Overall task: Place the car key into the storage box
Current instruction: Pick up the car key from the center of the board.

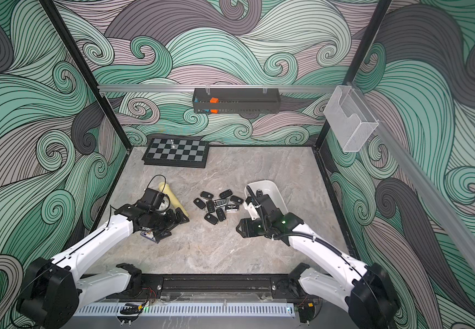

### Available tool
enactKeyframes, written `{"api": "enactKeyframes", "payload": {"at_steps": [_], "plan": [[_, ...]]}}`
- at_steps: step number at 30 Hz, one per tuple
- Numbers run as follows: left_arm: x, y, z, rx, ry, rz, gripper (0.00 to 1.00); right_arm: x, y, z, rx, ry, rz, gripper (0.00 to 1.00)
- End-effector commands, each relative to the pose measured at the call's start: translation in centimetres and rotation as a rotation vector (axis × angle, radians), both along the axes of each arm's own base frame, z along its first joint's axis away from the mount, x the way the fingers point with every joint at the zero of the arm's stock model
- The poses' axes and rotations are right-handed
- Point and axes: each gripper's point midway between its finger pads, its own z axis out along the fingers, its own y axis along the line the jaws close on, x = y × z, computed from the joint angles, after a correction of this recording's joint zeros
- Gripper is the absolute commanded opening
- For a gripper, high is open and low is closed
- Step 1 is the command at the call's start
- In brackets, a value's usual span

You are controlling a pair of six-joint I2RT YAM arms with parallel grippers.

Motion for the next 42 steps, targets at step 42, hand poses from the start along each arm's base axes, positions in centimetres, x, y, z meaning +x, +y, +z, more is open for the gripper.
{"api": "enactKeyframes", "payload": {"at_steps": [42], "plan": [[0.5,0.1,-0.3,0.028,0.002,-0.005,0.99,10.1,7.9,-9.1,-0.416,0.03,0.198,0.54]]}}
